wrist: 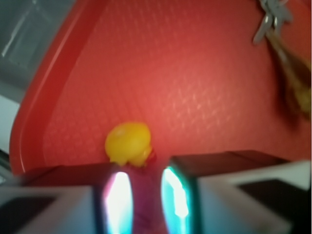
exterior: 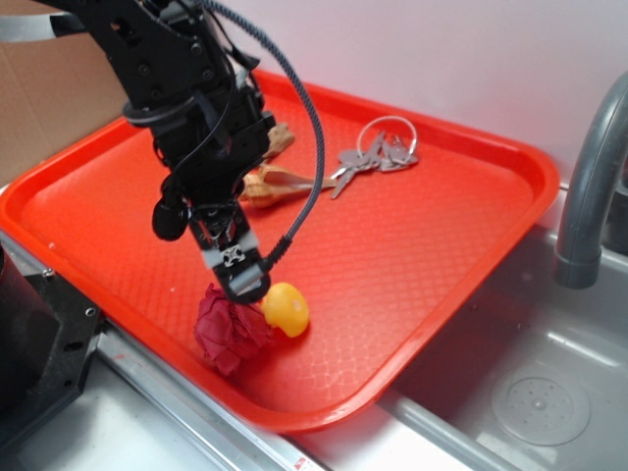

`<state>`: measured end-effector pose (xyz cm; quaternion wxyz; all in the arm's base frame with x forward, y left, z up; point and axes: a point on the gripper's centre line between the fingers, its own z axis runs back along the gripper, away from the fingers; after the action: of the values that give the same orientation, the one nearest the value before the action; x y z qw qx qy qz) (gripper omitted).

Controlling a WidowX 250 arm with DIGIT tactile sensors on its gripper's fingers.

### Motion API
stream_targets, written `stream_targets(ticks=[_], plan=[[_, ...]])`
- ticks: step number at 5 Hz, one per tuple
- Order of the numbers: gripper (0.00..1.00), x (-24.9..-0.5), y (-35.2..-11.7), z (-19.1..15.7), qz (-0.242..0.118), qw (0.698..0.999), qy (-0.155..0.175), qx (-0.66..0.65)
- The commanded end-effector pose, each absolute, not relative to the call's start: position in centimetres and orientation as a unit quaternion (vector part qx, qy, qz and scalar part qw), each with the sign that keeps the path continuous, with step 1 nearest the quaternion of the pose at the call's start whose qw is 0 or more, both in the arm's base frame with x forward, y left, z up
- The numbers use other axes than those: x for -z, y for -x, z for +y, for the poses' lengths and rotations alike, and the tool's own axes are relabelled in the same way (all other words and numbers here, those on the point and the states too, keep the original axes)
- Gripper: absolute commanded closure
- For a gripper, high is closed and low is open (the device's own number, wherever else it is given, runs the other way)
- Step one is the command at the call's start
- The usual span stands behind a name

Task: Grab the yellow duck.

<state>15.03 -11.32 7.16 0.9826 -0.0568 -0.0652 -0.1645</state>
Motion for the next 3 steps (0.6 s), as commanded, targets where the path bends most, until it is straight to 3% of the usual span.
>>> stream_targets(ticks=[1, 3], plan=[[0.00, -6.5, -15.0, -13.0, -0.039, 0.997, 0.061, -0.038], [0.00, -4.8, -16.0, -14.0, -0.017, 0.996, 0.071, -0.048]])
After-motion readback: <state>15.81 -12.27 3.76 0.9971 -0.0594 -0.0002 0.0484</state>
